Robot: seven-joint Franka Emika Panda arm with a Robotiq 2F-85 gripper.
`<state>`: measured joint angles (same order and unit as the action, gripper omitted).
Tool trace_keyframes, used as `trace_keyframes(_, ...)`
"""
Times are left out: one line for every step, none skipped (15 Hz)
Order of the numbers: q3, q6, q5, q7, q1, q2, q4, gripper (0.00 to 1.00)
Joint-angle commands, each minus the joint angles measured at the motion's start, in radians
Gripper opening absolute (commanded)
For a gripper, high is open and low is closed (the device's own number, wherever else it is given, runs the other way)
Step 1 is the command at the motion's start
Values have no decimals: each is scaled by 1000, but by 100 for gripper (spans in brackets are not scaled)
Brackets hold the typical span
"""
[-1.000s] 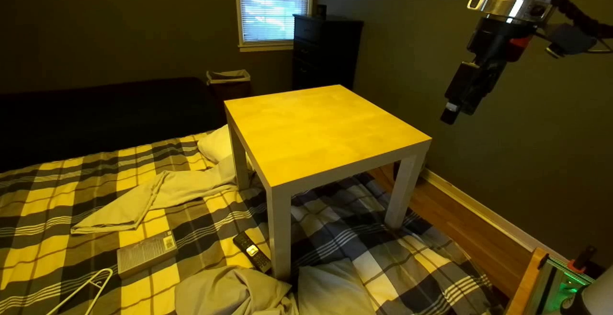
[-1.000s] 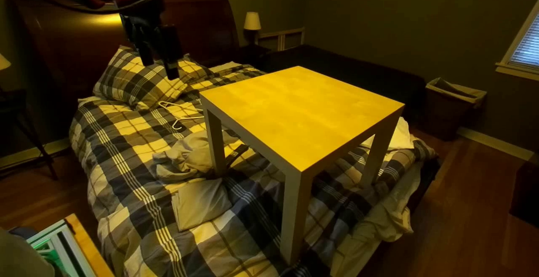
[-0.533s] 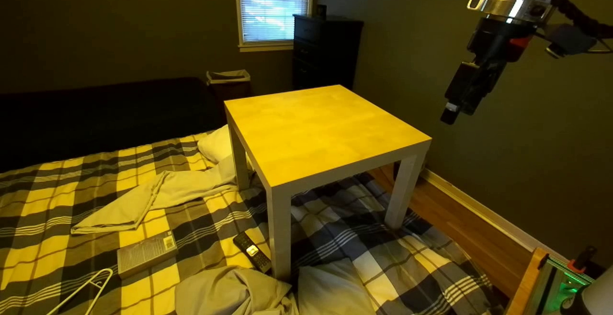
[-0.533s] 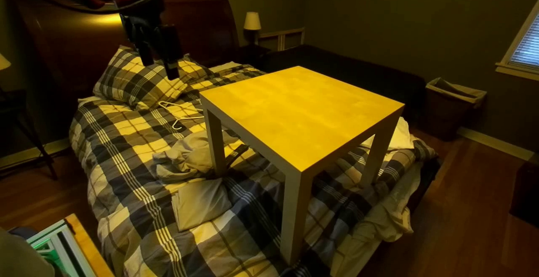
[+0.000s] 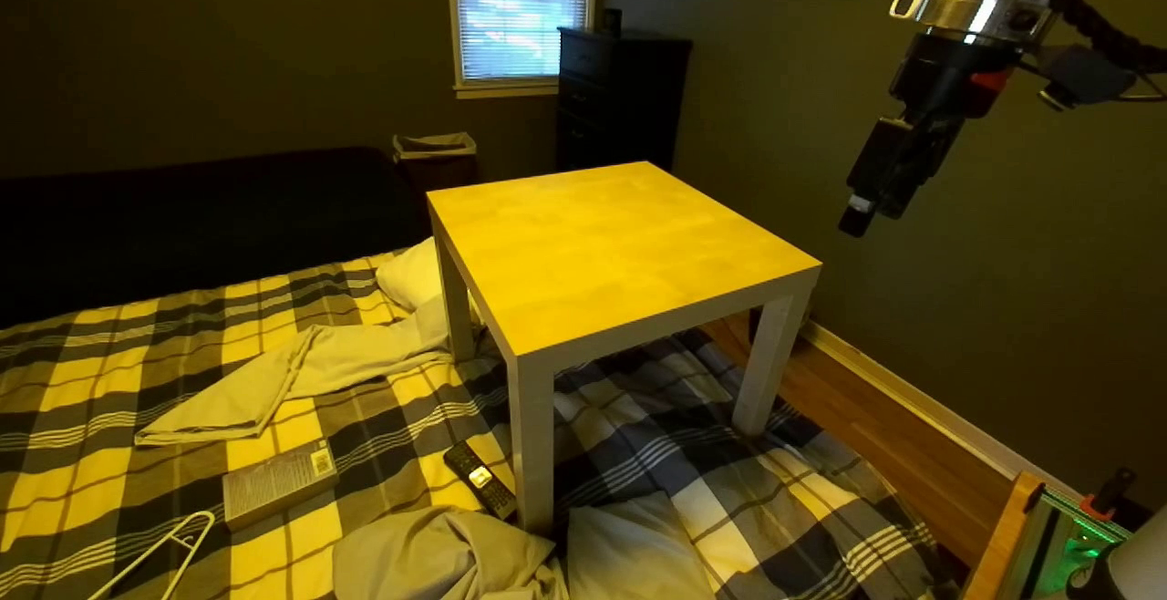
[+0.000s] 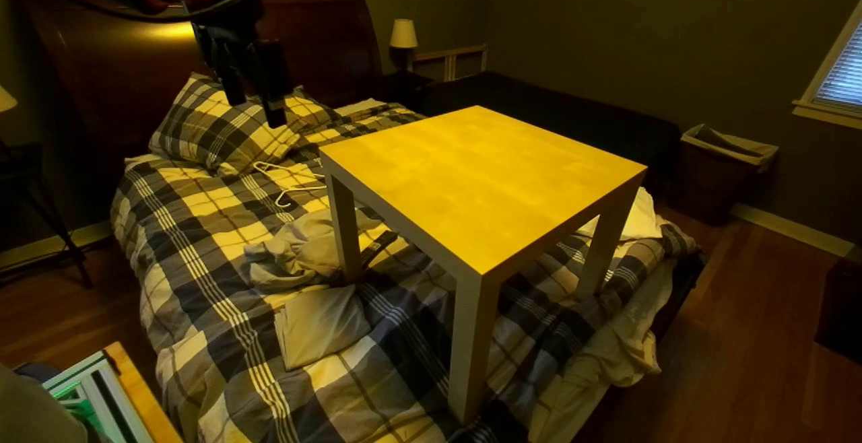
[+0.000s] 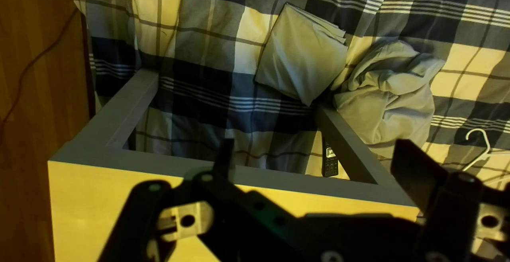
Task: Put the cloth on the table
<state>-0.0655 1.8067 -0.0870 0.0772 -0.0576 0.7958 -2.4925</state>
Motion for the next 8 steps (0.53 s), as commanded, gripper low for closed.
trace_keyframes(-2, -3, -1, -2, 3, -1, 3, 100)
trace_keyframes(-2, -3, -1, -2, 3, -1, 3, 100)
trace_keyframes(-4, -5, -12, -2, -4, -7, 1, 100)
trace_keyframes(-6, -7, -27, -3, -15, -9, -1, 100)
trace_keyframes(-15, -1, -44, 0, -27, -9, -10, 100)
trace_keyframes(-22, -2, -66, -4, -42, -12, -14, 100)
trace_keyframes(-34, 5, -84, -4, -56, -16, -21, 100)
trace_keyframes(-42, 7, -109, -11, -75, -23, -25, 100)
